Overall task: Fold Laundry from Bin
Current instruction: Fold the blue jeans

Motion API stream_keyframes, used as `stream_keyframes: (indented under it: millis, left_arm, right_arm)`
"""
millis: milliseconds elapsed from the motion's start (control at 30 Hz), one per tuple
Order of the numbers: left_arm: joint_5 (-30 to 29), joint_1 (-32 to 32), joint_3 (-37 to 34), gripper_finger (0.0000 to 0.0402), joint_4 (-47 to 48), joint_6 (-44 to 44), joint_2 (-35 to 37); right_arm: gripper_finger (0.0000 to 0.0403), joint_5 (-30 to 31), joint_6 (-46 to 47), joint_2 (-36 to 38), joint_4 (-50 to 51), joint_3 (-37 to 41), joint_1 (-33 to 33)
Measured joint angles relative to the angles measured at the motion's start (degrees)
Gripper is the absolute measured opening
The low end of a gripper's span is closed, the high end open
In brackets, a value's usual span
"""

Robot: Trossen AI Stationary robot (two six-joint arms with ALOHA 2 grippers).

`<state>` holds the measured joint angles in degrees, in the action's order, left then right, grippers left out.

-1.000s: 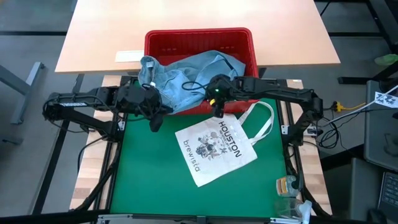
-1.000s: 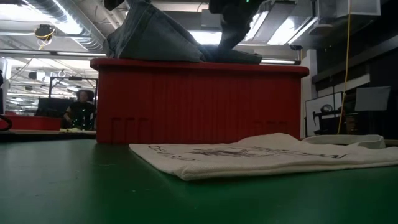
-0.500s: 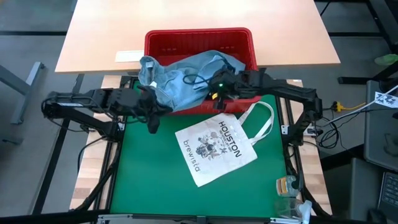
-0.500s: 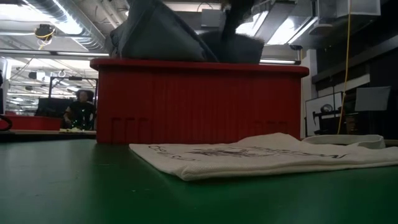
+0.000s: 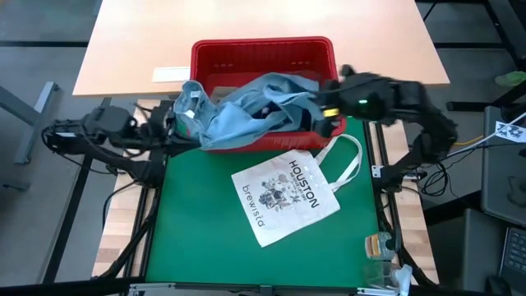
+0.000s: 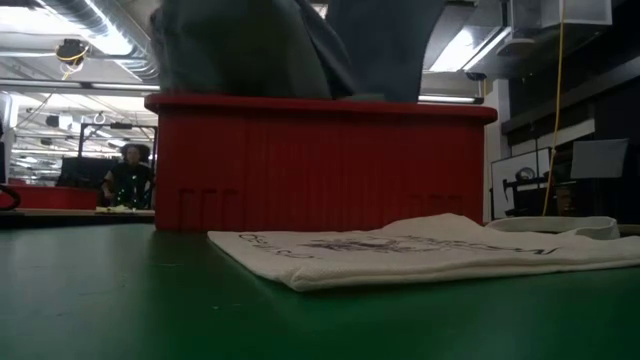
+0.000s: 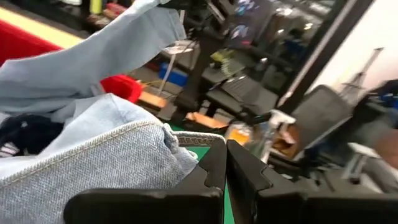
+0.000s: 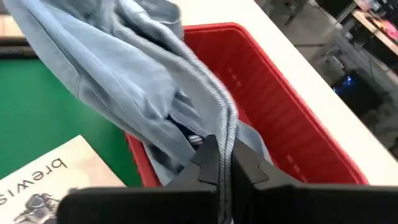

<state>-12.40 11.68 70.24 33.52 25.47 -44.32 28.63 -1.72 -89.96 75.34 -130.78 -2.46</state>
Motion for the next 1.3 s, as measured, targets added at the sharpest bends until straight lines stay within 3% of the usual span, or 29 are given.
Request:
stream_keyframes:
  millis: [233, 467, 633, 800, 967, 1067, 1300]
  left_arm:
    - [6.5, 3.8, 0.0, 0.0000, 0.9, 0.3, 2.2]
    - [13.5, 8.6, 0.0, 0.0000, 8.4, 10.2, 0.6]
    - [13.9, 12.5, 0.0, 0.0000, 15.3, 22.7, -2.2]
    - [14.4, 18.0, 0.0, 0.0000, 16.4, 31.8, -5.3]
    - [11.2, 23.4, 0.0, 0.0000, 17.7, 39.8, -8.7]
    - [8.8, 26.4, 0.0, 0.0000, 18.2, 43.5, -11.3]
    - [6.6, 32.1, 0.0, 0.0000, 18.1, 53.6, -18.5]
  right_arm:
    - [0.0013, -0.5, 9.2, 8.2, 0.2, -0.3, 1.4]
    - [0.0015, -2.7, 19.9, 13.3, 7.1, -0.3, 4.9]
    - [0.0009, -2.7, 27.6, 15.5, 11.9, -0.3, 8.0]
    - [0.0012, -2.7, 33.5, 16.9, 13.6, -0.2, 10.7]
    - [0.0013, -2.9, 38.2, 19.7, 13.6, -0.3, 14.2]
    - [0.0006, -5.3, 40.3, 20.6, 13.6, -0.3, 16.1]
    - [0.0017, -17.3, 44.1, 21.6, 14.0, -0.3, 19.1]
